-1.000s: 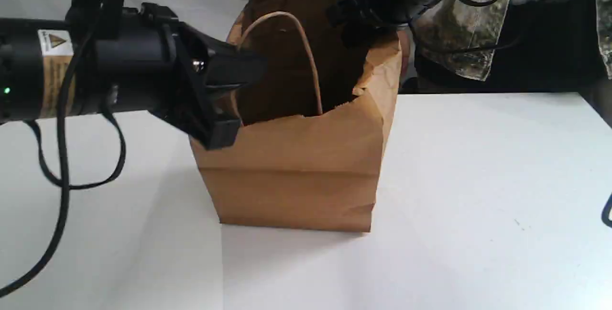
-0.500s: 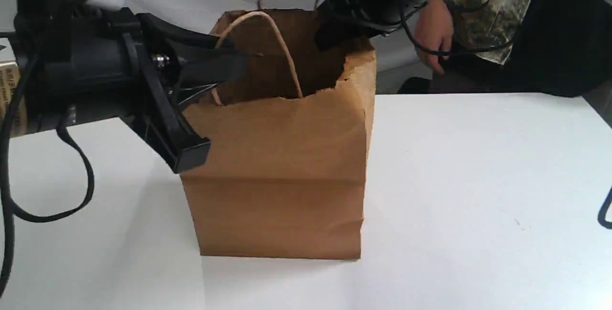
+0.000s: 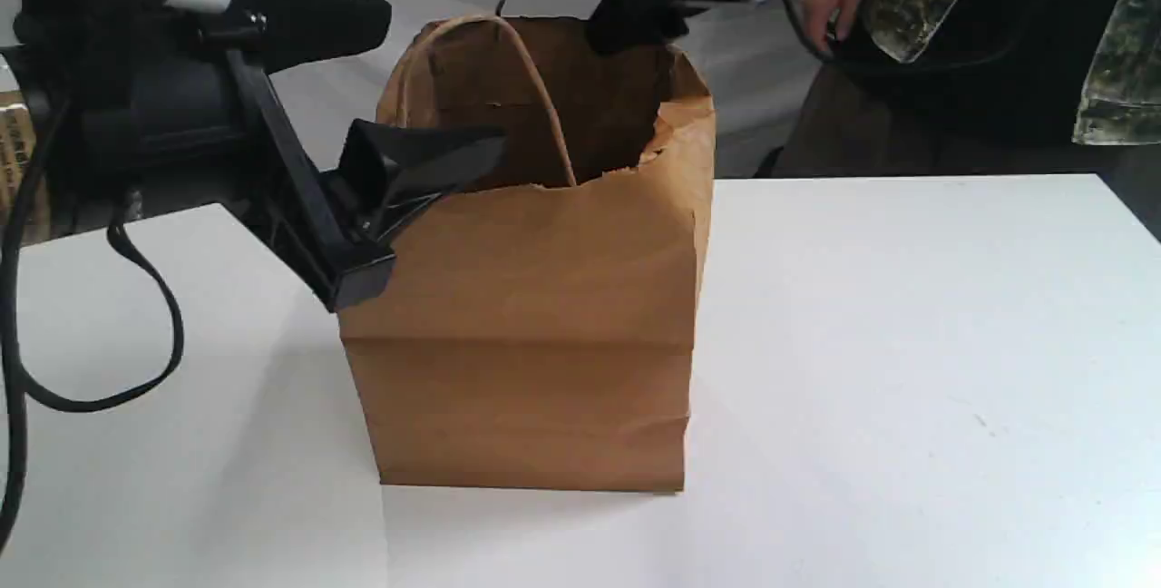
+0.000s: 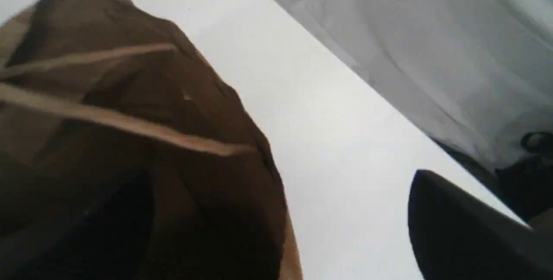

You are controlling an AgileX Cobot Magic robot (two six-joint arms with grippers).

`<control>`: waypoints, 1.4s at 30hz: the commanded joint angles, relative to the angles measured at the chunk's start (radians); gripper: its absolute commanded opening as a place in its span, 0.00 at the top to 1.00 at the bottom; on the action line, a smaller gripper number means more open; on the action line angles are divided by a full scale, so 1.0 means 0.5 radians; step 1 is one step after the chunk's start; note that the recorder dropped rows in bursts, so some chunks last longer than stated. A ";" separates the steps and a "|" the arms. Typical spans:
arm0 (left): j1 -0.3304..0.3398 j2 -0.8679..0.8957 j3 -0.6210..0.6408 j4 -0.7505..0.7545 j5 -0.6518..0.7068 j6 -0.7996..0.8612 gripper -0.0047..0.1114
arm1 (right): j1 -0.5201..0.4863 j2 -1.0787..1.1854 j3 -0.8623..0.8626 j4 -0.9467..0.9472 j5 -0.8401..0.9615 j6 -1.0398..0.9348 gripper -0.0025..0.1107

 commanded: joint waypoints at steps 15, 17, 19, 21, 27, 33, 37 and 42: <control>-0.010 -0.860 0.286 -0.078 0.456 0.014 0.29 | -0.215 -0.383 0.041 0.084 0.210 -0.048 0.28; -0.010 -0.997 0.337 -0.098 0.456 0.010 0.29 | -0.272 -0.431 0.112 0.155 0.211 -0.102 0.28; -0.010 -1.138 0.391 -0.175 0.477 0.010 0.29 | -0.328 -0.487 0.223 0.244 0.215 -0.192 0.28; -0.010 -1.286 0.448 -0.238 0.538 0.010 0.29 | -0.385 -0.559 0.350 0.362 0.193 -0.325 0.28; -0.010 -1.629 0.627 -0.200 0.689 0.014 0.29 | -0.568 -0.787 0.794 0.876 -0.015 -0.758 0.28; -0.010 -1.845 0.706 -0.205 0.794 0.003 0.29 | -0.684 -1.055 1.384 1.678 -0.067 -1.725 0.28; -0.010 -1.885 0.770 -0.205 0.783 0.003 0.29 | -0.688 -1.271 1.819 2.171 -0.067 -2.345 0.28; -0.010 -1.878 0.843 -0.205 0.783 0.003 0.29 | -0.688 -1.538 2.362 2.560 0.135 -3.011 0.28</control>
